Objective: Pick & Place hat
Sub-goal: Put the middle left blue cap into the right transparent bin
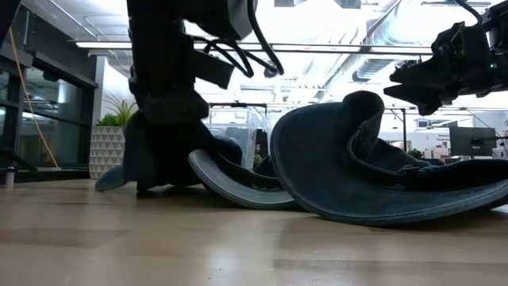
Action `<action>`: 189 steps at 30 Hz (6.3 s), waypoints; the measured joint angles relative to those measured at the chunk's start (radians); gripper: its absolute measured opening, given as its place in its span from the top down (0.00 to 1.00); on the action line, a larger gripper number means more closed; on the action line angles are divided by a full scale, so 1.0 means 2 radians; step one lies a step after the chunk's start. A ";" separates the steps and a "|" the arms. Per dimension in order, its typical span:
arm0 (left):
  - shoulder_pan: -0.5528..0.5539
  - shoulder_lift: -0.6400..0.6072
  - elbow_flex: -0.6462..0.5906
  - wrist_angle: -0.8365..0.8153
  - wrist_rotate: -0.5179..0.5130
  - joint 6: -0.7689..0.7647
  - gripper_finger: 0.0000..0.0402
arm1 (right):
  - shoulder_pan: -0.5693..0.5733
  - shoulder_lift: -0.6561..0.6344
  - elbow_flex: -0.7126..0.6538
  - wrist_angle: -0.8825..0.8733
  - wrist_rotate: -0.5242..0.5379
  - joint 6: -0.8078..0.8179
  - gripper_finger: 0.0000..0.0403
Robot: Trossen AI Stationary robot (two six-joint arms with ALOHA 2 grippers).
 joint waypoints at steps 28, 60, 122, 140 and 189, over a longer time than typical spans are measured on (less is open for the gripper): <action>0.000 -0.249 0.000 -0.093 -0.038 -0.023 1.00 | 0.000 0.000 0.000 0.001 0.000 0.000 0.45; -0.001 -0.282 0.000 -0.139 0.004 -0.107 1.00 | 0.000 0.000 0.000 0.003 0.004 0.024 0.45; -0.219 -0.554 -0.529 0.402 0.029 -0.631 0.30 | 0.000 0.001 0.000 0.035 -0.024 0.206 0.45; -0.124 -0.376 -0.529 0.598 0.172 -0.523 0.30 | 0.000 0.001 0.000 0.034 -0.024 0.206 0.45; -0.079 -0.476 -0.529 0.524 0.162 -0.431 1.00 | 0.036 0.452 0.225 0.152 -0.118 0.199 0.45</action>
